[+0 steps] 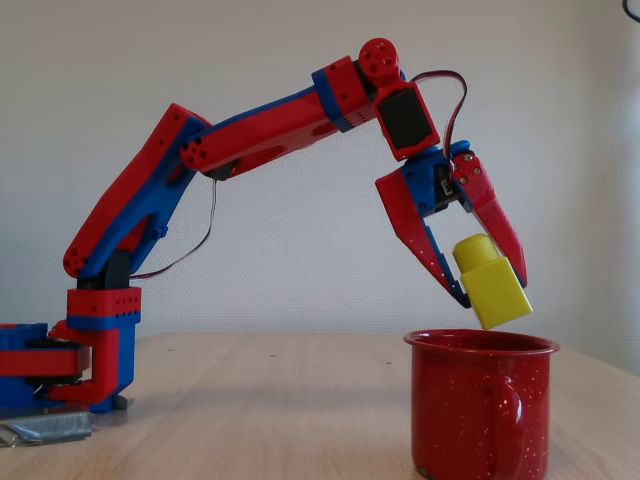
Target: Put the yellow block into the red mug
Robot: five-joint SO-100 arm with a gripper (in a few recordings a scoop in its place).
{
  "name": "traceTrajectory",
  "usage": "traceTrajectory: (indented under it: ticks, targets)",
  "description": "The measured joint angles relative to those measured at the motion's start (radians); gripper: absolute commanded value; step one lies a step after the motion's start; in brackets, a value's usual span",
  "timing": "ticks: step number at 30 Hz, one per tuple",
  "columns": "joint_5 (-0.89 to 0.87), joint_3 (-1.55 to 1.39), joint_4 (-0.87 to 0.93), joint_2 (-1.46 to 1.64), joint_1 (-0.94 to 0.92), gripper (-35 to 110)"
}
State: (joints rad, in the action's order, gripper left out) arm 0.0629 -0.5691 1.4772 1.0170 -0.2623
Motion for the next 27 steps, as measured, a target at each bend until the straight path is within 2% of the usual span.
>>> traceTrajectory:
  ticks: [10,27]
  targets:
    - [0.015,0.018,0.071,0.002,-0.023,0]
    - [0.029,-0.058,0.071,0.002,-0.043,0]
